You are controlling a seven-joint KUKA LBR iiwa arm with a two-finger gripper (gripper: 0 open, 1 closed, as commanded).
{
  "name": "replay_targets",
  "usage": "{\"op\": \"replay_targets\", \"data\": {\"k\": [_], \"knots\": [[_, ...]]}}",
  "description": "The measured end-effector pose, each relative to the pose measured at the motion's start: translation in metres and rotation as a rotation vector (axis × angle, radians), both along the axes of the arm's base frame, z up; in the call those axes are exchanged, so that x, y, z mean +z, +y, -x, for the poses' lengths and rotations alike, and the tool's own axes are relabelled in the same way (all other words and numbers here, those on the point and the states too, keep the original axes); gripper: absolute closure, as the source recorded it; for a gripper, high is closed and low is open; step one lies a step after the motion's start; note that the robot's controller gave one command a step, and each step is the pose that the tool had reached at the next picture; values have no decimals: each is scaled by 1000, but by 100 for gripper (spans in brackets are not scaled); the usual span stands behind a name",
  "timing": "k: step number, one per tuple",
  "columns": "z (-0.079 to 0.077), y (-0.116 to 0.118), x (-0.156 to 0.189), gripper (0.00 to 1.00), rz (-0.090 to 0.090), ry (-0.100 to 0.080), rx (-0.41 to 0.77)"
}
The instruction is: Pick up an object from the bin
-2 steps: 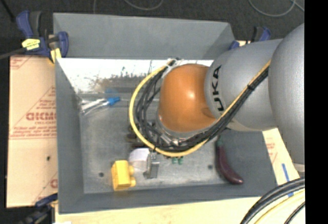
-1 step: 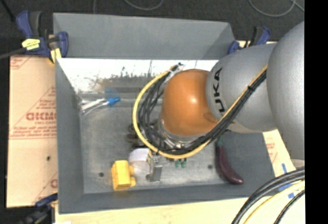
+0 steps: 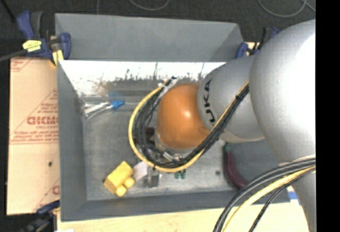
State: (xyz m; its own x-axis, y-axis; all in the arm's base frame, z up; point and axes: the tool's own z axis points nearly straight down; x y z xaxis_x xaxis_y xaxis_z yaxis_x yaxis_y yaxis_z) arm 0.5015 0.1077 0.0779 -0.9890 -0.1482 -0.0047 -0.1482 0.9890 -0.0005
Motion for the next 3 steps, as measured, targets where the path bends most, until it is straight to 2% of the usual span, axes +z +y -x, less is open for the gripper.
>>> {"op": "replay_targets", "data": {"k": [3], "knots": [[0,0,0,100,-1,1,-7]]}}
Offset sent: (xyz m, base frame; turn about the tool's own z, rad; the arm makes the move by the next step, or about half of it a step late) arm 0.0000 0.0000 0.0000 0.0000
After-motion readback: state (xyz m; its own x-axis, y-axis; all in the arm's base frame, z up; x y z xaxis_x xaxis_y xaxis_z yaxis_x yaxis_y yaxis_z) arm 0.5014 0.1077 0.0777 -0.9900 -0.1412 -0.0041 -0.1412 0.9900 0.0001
